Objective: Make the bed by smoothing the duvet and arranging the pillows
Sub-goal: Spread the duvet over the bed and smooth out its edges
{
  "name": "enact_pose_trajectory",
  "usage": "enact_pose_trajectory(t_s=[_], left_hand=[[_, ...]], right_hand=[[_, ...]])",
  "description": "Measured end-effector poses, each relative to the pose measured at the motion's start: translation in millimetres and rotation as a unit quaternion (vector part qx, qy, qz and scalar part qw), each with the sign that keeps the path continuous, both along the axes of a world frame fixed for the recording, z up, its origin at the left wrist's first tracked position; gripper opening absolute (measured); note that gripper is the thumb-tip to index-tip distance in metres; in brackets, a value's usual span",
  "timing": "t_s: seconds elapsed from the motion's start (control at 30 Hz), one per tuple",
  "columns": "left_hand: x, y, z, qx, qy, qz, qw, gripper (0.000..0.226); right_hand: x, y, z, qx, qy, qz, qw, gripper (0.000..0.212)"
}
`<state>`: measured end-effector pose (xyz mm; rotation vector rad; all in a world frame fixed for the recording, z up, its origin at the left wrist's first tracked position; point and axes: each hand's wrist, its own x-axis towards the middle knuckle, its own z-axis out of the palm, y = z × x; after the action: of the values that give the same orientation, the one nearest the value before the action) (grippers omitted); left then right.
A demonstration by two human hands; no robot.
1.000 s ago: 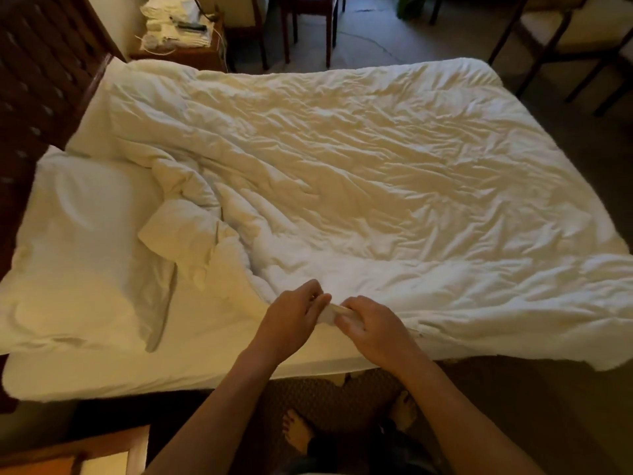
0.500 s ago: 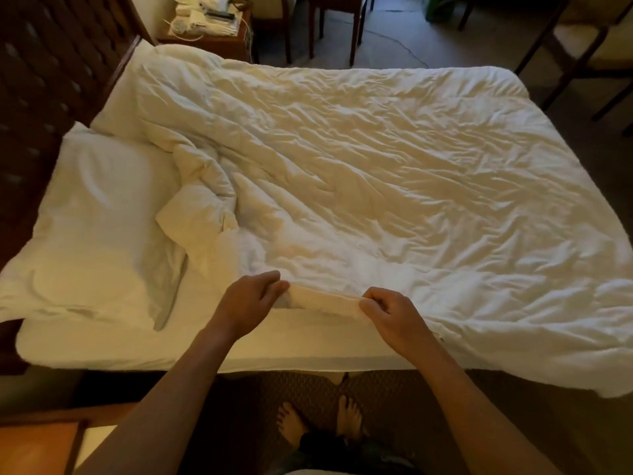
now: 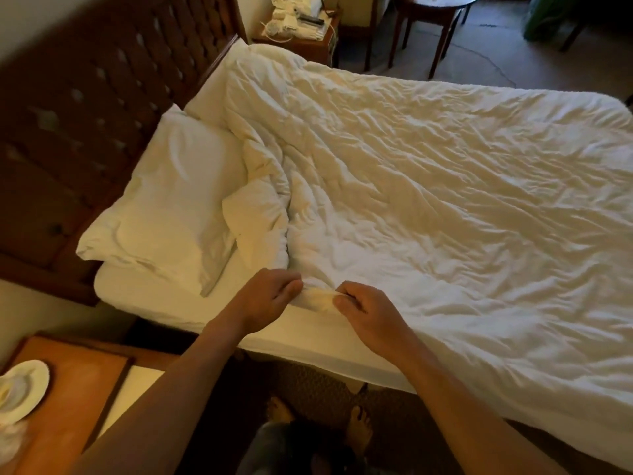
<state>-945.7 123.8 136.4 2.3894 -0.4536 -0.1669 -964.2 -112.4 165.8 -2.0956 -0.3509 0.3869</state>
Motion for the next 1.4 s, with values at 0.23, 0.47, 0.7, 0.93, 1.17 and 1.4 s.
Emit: enact_pose_trajectory(t_s=[0.23, 0.47, 0.7, 0.93, 1.17, 1.4], left_hand=[[20.2, 38.8, -23.8, 0.063, -0.021, -0.025, 0.997, 0.029], [39.0, 76.4, 18.8, 0.003, 0.007, -0.006, 1.0, 0.042], [46.4, 104.6, 25.4, 0.008, 0.045, -0.056, 0.997, 0.042], [67.9, 161.3, -14.0, 0.065, 0.029, -0.143, 0.987, 0.039], [77.3, 185.6, -4.4, -0.037, 0.08, -0.037, 0.995, 0.052], [62.0, 186.0, 31.1, -0.005, 0.028, -0.015, 0.999, 0.051]], right_hand=[[4.3, -12.1, 13.6, 0.022, 0.014, -0.064, 0.998, 0.025], [5.2, 52.2, -7.1, -0.125, -0.013, -0.071, 0.989, 0.012], [10.6, 163.8, -11.0, -0.141, -0.098, -0.112, 0.979, 0.008], [12.5, 160.6, 10.7, -0.069, -0.05, -0.205, 0.975, 0.021], [2.9, 167.7, -0.8, -0.053, -0.033, -0.322, 0.945, 0.028], [15.0, 251.7, -16.4, -0.091, -0.109, -0.171, 0.975, 0.03]])
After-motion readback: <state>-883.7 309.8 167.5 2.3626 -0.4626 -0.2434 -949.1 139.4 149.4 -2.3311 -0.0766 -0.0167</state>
